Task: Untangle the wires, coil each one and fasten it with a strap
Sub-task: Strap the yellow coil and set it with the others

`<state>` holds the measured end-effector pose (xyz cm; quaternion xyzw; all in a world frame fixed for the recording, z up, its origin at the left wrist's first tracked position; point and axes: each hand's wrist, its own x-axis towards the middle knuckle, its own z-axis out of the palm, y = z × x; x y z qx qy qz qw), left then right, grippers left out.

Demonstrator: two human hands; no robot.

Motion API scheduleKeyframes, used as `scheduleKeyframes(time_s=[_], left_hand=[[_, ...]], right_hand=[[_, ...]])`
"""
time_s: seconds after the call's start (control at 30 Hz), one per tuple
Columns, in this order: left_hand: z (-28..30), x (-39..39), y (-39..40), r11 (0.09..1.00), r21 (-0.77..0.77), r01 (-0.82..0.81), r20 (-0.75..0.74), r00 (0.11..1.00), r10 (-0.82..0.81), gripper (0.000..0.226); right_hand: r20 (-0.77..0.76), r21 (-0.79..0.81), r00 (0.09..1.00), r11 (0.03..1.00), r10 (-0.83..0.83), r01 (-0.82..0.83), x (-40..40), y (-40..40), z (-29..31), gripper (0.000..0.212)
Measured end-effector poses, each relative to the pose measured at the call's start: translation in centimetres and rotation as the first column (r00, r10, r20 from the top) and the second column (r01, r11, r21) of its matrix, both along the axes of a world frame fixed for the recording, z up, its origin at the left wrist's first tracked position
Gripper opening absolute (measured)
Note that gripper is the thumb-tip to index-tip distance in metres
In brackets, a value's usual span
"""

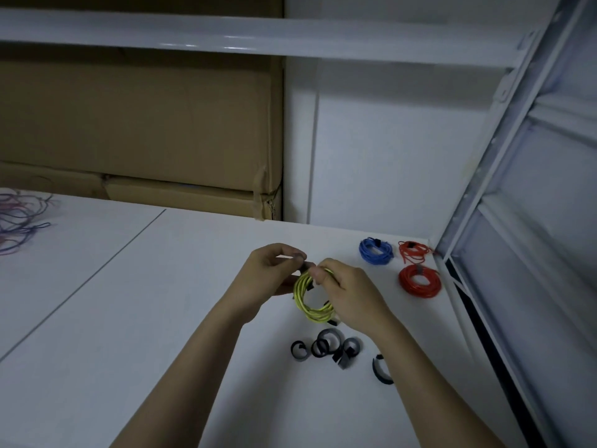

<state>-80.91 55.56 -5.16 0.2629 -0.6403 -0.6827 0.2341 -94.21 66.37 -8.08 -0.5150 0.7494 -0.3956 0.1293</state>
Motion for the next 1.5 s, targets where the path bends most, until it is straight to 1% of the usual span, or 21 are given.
scheduleKeyframes(time_s=[0.07, 0.13, 0.27, 0.37, 0.47, 0.53, 0.6, 0.67, 0.7, 0.77, 0.83, 0.87, 0.9, 0.97, 1.0, 1.07, 1.17, 1.2, 1.3, 1.43, 1.5], left_hand=[[0.3, -0.2, -0.2, 1.000, 0.017, -0.011, 0.005, 1.000, 0.011, 0.009], [0.5, -0.4, -0.4, 1.000, 0.017, 0.023, 0.001, 1.000, -0.023, 0.011], [0.5, -0.7, -0.6, 0.991, 0.067, 0.113, -0.038, 0.993, -0.111, 0.021], [0.3, -1.5, -0.5, 0.994, 0.101, 0.043, -0.077, 0.996, -0.036, 0.020], [0.3, -2.0, -0.5, 0.996, 0.088, 0.004, -0.101, 0.995, 0.005, 0.019], [0.3, -2.2, -0.5, 0.997, 0.074, 0.013, -0.129, 0.992, -0.004, 0.019], [0.3, -2.5, -0.5, 0.998, 0.059, 0.009, -0.145, 0.989, -0.001, 0.019], [0.3, -2.7, -0.5, 0.999, 0.049, -0.004, -0.154, 0.988, 0.011, 0.019], [0.2, -2.7, -0.6, 0.999, 0.044, -0.006, -0.157, 0.987, 0.013, 0.019], [0.1, -2.7, -0.6, 0.999, 0.034, -0.007, -0.162, 0.987, 0.012, 0.019], [-0.1, -2.7, -0.7, 1.000, 0.023, -0.013, -0.165, 0.986, 0.016, 0.019], [-0.2, -2.7, -0.8, 1.000, 0.014, -0.019, -0.162, 0.987, 0.021, 0.019], [-0.2, -2.8, -0.8, 1.000, 0.004, -0.024, -0.158, 0.987, 0.024, 0.019], [-0.2, -2.8, -0.9, 1.000, -0.021, -0.015, -0.147, 0.989, 0.012, 0.020], [-0.2, -2.8, -0.9, 0.999, -0.036, -0.001, -0.139, 0.990, -0.004, 0.021], [-0.1, -2.8, -0.8, 0.998, -0.050, 0.033, -0.129, 0.991, -0.039, 0.023], [0.1, -2.6, -0.9, 0.994, -0.071, 0.078, -0.118, 0.989, -0.086, 0.026], [0.2, -2.5, -0.9, 0.991, -0.087, 0.101, -0.108, 0.988, -0.110, 0.027], [0.4, -2.2, -0.9, 0.975, -0.125, 0.185, -0.084, 0.977, -0.196, 0.030], [0.5, -2.2, -1.0, 0.957, -0.139, 0.255, -0.058, 0.962, -0.265, 0.031], [0.4, -2.4, -1.1, 0.946, -0.173, 0.275, -0.023, 0.959, -0.284, 0.027]], right_hand=[[-0.031, -0.028, 0.998, 0.998, -0.061, 0.060, 0.1, -0.2, 0.2, 0.031], [-0.033, -0.052, 0.993, 0.993, -0.111, 0.109, 0.2, -0.3, 0.2, 0.030], [0.021, -0.120, 0.986, 0.979, -0.165, 0.167, 0.1, -0.5, 0.4, 0.029], [0.045, -0.106, 0.987, 0.982, -0.152, 0.156, -0.1, -0.6, 0.8, 0.034], [0.100, -0.092, 0.989, 0.989, -0.109, 0.118, -0.9, -0.4, 1.1, 0.036], [0.115, -0.152, 0.991, 0.985, -0.069, 0.086, -1.2, -0.4, 1.1, 0.027], [0.155, -0.265, 0.986, 0.959, -0.057, 0.097, -1.2, -0.4, 1.0, 0.018], [0.183, -0.345, 0.981, 0.930, -0.067, 0.128, -1.0, -0.4, 1.1, 0.025], [0.144, -0.363, 0.987, 0.924, -0.077, 0.125, -1.0, -0.4, 1.0, 0.025], [-0.066, -0.389, 0.991, 0.918, -0.114, 0.080, -0.9, -0.1, 0.9, 0.017], [-0.252, -0.387, 0.959, 0.922, -0.132, 0.025, -0.8, 0.2, 0.8, 0.017], [-0.292, -0.369, 0.949, 0.929, -0.122, 0.006, -0.8, 0.3, 0.9, 0.019], [-0.294, -0.341, 0.950, 0.940, -0.103, -0.004, -0.8, 0.4, 0.9, 0.019], [-0.240, -0.286, 0.968, 0.958, -0.075, 0.003, -0.8, 0.3, 1.3, 0.014], [-0.186, -0.273, 0.980, 0.962, -0.074, 0.021, -0.9, 0.2, 1.4, 0.014], [-0.025, -0.260, 0.996, 0.963, -0.082, 0.073, -1.2, -0.2, 1.7, 0.014], [0.187, -0.238, 0.979, 0.963, -0.081, 0.126, -1.3, -0.5, 2.0, 0.023], [0.224, -0.226, 0.971, 0.966, -0.078, 0.129, -1.4, -0.5, 2.0, 0.024], [0.262, -0.192, 0.964, 0.976, -0.054, 0.107, -1.7, -0.4, 2.1, 0.028], [0.454, -0.241, 0.890, 0.967, 0.034, 0.087, -1.6, -0.2, 2.2, 0.031], [0.481, -0.276, 0.875, 0.957, 0.052, 0.094, -1.4, -0.2, 2.0, 0.033]])
